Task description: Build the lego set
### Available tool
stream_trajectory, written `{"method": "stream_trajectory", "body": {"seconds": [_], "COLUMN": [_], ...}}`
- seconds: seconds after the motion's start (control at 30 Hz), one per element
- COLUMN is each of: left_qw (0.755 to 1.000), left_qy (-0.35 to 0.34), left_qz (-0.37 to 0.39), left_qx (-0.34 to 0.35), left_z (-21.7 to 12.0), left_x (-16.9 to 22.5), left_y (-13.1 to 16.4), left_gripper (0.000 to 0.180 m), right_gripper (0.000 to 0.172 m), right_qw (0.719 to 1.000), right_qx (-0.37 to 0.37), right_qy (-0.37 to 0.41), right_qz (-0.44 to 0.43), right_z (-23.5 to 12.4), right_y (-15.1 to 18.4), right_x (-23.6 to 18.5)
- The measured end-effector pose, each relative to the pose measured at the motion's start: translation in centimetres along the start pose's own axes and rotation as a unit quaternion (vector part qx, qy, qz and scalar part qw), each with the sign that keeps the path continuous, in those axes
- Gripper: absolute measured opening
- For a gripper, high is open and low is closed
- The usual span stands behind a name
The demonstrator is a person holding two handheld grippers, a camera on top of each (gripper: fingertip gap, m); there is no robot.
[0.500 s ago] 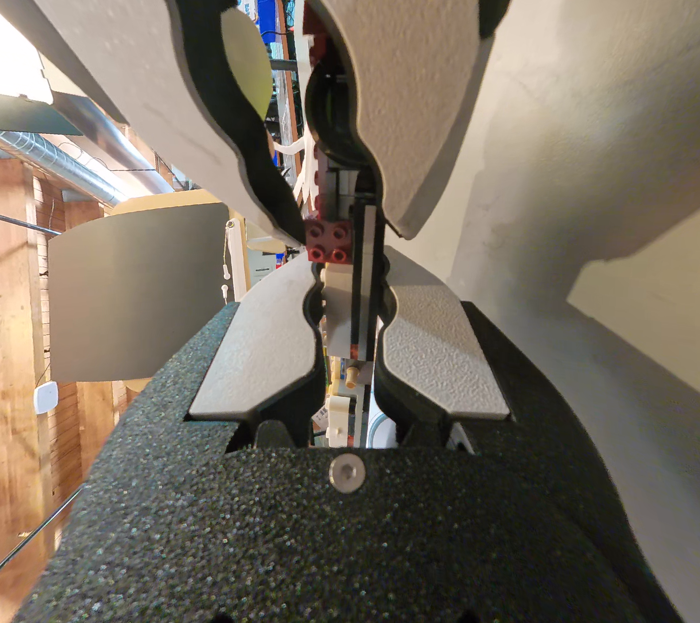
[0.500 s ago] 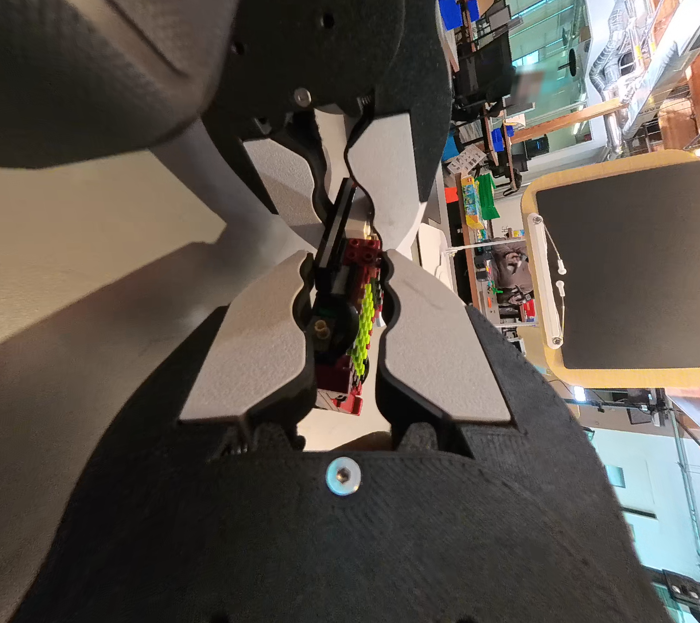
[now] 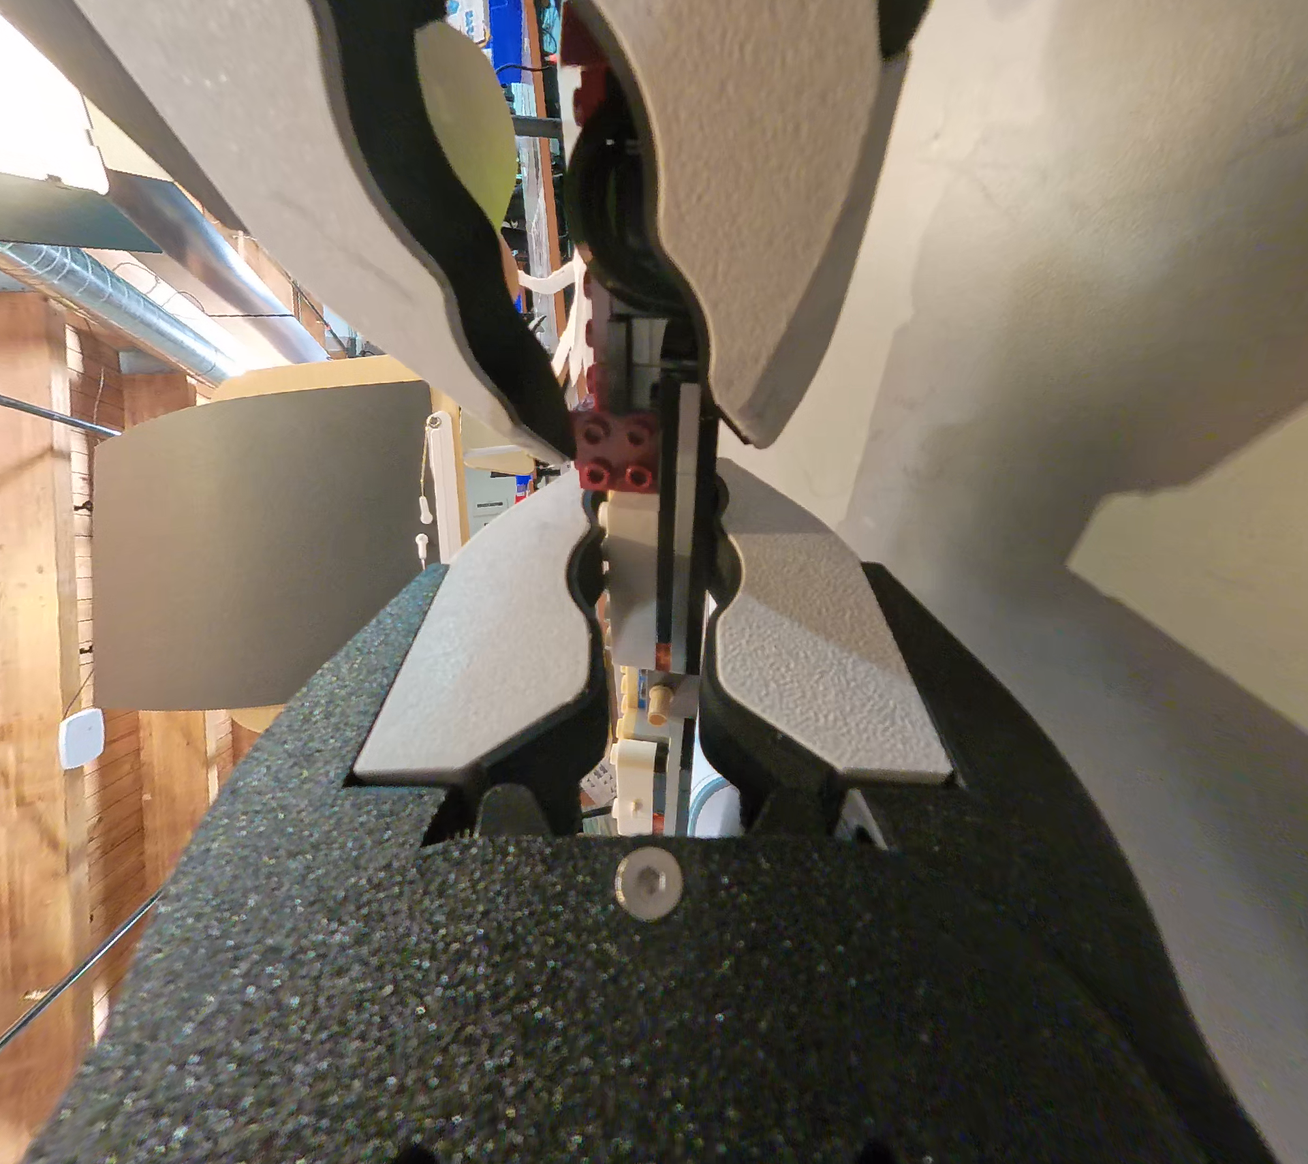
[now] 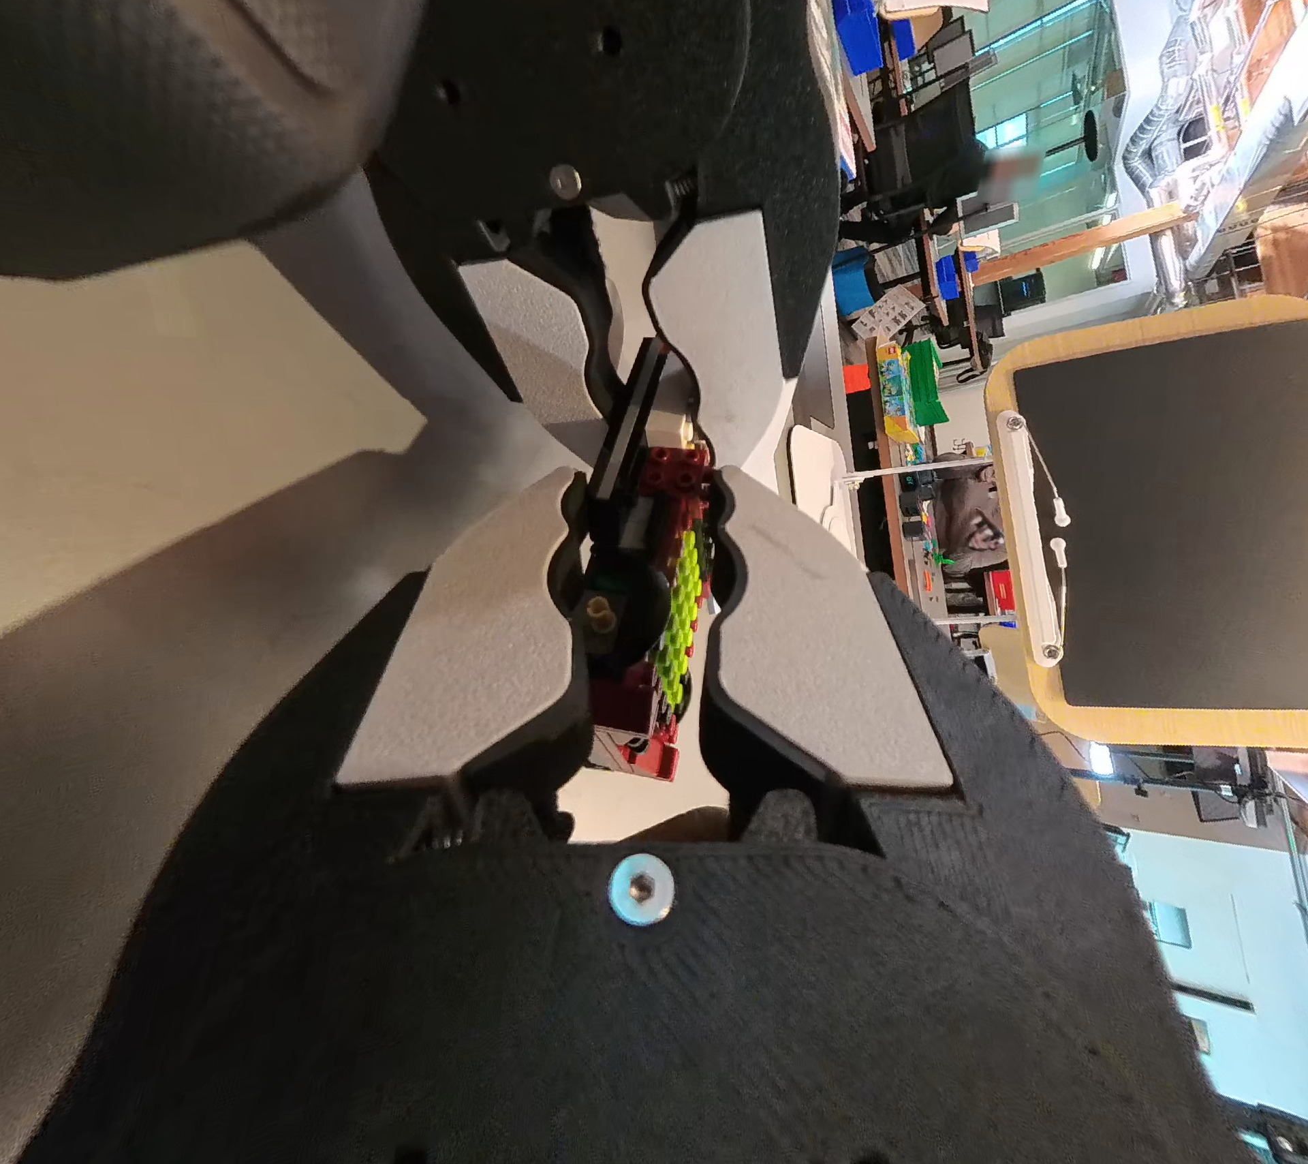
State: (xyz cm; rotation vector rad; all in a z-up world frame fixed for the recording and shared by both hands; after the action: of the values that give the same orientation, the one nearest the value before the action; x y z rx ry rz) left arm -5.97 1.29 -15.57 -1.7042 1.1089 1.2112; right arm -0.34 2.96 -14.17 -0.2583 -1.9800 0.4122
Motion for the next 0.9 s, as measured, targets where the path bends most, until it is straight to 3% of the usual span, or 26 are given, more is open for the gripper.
{"method": "stream_trajectory", "body": {"seconds": [0.77,0.9], "left_qw": [1.0,0.999], "left_qy": [-0.022,-0.033], "left_qz": [-0.005,-0.024], "left_qx": [-0.011,-0.008], "left_z": [0.1,0.0], "left_x": [-0.4,-0.8], "left_y": [0.7,1.1], "left_gripper": [0.025,0.025], "right_gripper": [0.032,0.054], "right_qw": [1.0,0.998], "right_qx": [0.007,0.02], "right_qy": [0.027,0.035], "right_qz": [0.013,0.043], "right_z": [0.8,0.5], "right_y": [-0.1,-0.2], "right_x": [0.3,0.9]}}
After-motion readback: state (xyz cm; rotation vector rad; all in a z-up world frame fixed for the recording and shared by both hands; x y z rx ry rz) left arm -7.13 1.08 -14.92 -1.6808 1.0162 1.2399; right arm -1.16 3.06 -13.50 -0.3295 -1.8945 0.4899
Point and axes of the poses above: each gripper's, where its closed fingertips meet, z out along the fingers, y out of its underside, x = y × z across the jaws, the point moved 5 cm from there along -z, back along the fingers, and after that the axes turned 1 degree about -z, right-handed, at the moved point
